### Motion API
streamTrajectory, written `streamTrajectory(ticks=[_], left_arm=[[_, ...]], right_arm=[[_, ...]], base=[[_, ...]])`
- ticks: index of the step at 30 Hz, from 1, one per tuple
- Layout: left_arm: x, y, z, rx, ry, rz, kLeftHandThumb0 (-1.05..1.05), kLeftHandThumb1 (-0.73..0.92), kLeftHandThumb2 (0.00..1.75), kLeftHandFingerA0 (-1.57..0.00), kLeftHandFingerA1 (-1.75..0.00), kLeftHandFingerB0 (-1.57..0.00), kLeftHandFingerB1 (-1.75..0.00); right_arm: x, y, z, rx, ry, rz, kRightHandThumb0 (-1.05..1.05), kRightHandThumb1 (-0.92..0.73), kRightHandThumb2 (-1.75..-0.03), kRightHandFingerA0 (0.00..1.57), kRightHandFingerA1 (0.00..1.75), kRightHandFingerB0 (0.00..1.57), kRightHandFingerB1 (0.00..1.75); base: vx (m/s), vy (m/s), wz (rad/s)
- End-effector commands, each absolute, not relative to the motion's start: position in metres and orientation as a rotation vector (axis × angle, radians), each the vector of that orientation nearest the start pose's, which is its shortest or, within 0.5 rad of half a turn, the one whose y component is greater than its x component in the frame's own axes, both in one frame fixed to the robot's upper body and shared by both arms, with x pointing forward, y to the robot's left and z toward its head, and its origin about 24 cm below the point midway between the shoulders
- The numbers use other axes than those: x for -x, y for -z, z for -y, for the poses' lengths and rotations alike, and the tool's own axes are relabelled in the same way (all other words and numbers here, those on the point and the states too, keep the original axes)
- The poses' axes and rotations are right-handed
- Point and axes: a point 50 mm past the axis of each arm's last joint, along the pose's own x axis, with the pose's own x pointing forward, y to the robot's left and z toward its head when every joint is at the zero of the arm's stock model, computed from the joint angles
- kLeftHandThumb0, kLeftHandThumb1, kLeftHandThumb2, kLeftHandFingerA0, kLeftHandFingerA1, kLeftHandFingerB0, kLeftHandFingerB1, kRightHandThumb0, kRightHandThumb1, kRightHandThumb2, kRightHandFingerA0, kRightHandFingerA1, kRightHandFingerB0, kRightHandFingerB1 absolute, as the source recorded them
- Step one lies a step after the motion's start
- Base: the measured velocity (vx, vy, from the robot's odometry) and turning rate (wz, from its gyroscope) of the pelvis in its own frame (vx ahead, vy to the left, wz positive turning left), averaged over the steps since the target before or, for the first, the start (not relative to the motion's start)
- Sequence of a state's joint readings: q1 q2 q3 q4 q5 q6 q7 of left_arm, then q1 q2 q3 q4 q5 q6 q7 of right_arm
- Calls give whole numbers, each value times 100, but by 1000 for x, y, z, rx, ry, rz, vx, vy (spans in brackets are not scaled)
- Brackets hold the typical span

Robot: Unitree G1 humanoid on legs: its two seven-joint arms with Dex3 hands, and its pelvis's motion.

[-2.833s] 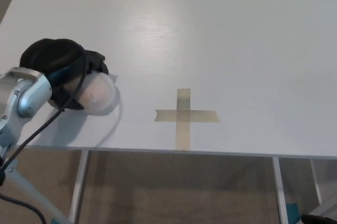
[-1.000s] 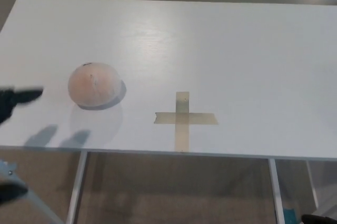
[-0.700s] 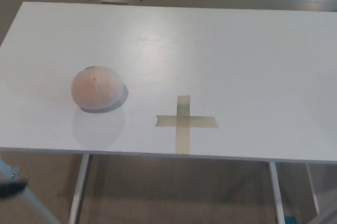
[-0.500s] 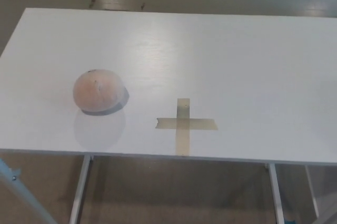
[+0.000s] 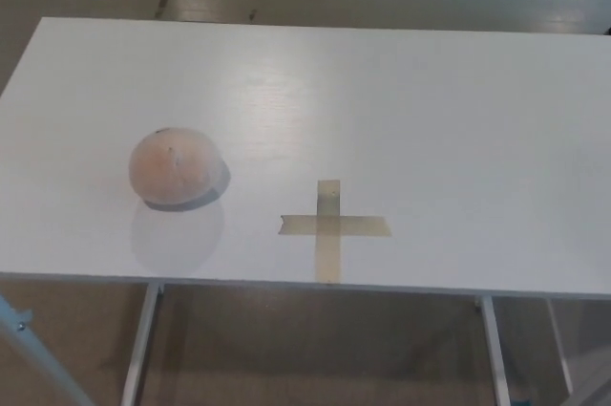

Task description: Use the left hand to take the pink dumpling toy on a person's hand and put it on the desk.

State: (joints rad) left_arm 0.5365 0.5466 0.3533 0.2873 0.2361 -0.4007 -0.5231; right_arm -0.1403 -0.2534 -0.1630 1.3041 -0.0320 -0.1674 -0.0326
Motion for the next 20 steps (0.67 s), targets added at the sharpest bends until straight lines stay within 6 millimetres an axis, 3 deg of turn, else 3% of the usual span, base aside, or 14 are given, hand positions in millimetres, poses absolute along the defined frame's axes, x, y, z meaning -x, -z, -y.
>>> streamTrajectory(ticks=[1, 14, 20], left_arm=[[-74, 98, -361, -378, 93, -1224, -53, 49, 85, -37, -51, -24, -44], [-66, 102, -359, -349, 111, -1223, -59, 52, 85, -37, -50, -26, -43], [-73, 102, -361, -318, 95, -1229, -58, 51, 85, -38, -50, -26, -44]], right_arm=[[-120, 147, 258, 212, 263, -1034, -20, -67, -59, 64, 46, 52, 42], [-118, 147, 258, 207, 251, -1037, -19, -67, -60, 66, 47, 53, 43], [-125, 145, 258, 209, 244, -1024, -20, -67, -60, 64, 47, 53, 43]], base=[[0, 0, 0], [0, 0, 0], [0, 0, 0]])
